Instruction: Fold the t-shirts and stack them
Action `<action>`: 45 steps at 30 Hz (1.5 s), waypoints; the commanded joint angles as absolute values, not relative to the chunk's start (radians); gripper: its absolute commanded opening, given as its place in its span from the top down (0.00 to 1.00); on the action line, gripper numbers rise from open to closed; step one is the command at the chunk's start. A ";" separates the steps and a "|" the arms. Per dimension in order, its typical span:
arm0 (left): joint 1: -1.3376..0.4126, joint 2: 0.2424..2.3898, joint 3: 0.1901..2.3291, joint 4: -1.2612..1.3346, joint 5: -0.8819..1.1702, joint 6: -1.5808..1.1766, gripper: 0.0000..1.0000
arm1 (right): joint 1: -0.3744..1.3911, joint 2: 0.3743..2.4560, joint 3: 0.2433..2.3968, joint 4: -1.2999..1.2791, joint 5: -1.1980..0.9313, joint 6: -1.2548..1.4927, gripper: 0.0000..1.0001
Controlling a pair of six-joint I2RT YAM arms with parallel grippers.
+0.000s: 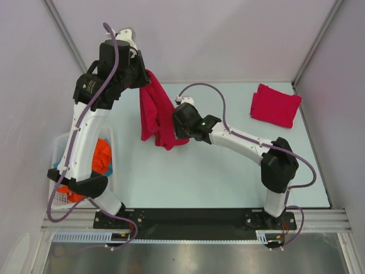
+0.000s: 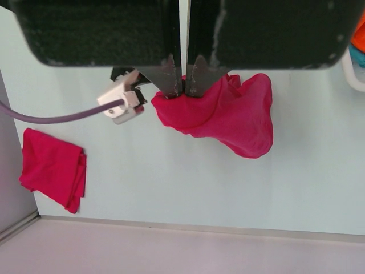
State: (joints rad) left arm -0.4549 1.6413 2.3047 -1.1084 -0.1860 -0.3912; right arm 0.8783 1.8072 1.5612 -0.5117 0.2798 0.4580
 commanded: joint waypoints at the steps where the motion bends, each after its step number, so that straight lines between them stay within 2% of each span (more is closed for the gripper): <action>1: -0.445 1.574 2.286 -1.049 -0.206 -0.376 1.00 | 0.902 1.870 1.539 -0.433 0.261 0.494 0.50; 16: -0.445 1.523 2.160 -1.008 -0.176 -0.360 1.00 | 0.989 2.022 1.715 -0.474 0.281 0.469 0.50; 32: -0.445 1.497 2.141 -0.999 -0.150 -0.351 1.00 | 1.003 2.169 1.859 -0.500 0.330 0.419 0.50; 45: -0.445 1.473 2.117 -0.993 -0.146 -0.347 1.00 | 1.005 2.148 1.819 -0.476 0.425 0.368 0.53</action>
